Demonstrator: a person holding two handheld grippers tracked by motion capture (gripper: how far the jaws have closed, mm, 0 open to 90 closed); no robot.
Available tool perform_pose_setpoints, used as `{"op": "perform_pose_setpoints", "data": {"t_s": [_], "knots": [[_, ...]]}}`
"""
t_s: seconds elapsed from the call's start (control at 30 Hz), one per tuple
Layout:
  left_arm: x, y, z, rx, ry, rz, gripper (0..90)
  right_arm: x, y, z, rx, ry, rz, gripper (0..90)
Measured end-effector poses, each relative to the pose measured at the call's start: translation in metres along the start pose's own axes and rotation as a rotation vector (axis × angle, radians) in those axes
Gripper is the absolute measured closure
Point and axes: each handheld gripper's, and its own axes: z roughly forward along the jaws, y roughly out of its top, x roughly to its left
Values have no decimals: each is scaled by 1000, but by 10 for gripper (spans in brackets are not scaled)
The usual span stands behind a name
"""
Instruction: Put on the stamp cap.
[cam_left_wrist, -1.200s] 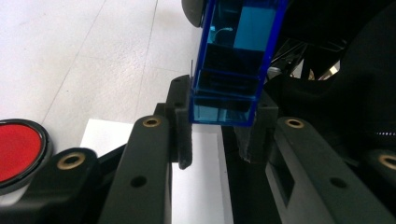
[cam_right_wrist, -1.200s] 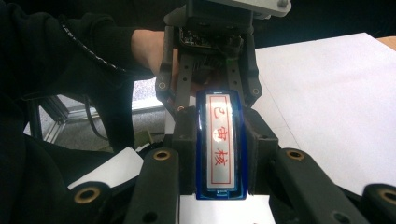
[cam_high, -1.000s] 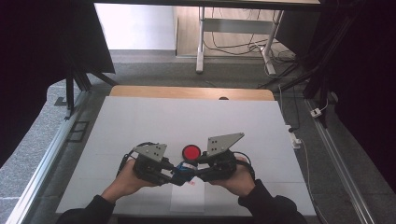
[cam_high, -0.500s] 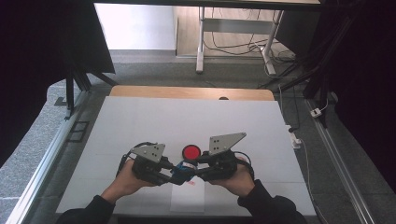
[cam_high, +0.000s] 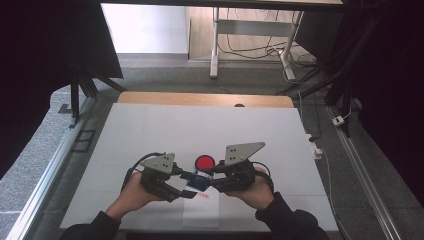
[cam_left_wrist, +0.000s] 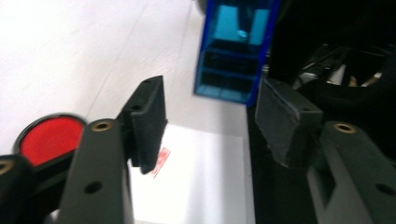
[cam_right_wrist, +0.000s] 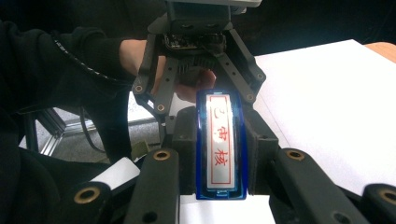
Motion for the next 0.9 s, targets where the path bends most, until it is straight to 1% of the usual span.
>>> {"op": "perform_pose_setpoints", "data": {"t_s": [0.07, 0.17, 0.23, 0.3, 0.47, 0.57, 0.63, 0.8, 0.9], "knots": [[-1, -1, -1, 7, 26, -16, 386, 0, 0, 0, 1, -6, -2, 707], [-3, -3, -3, 18, 67, -28, 331, 0, 0, -1, 0, -9, -3, 707], [-4, -4, -5, 22, 79, -36, 301, 0, 0, -1, 5, -13, -6, 707], [-5, -5, -7, 21, 100, -53, 257, 0, 0, -2, 5, -18, -7, 707], [-7, -8, -11, 13, 126, -95, 181, 0, 0, -2, 7, -30, -10, 707], [-9, -11, -13, 24, 154, -115, 130, 1, 0, -3, 9, -36, -9, 707], [-11, -13, -16, 26, 168, -119, 123, 1, -1, -4, 10, -45, -9, 707], [-18, -20, -24, 16, 190, -162, 96, 0, -1, -6, 14, -57, -9, 706], [-23, -25, -30, 22, 228, -176, 93, 0, -1, -6, 14, -61, -11, 707]]}}
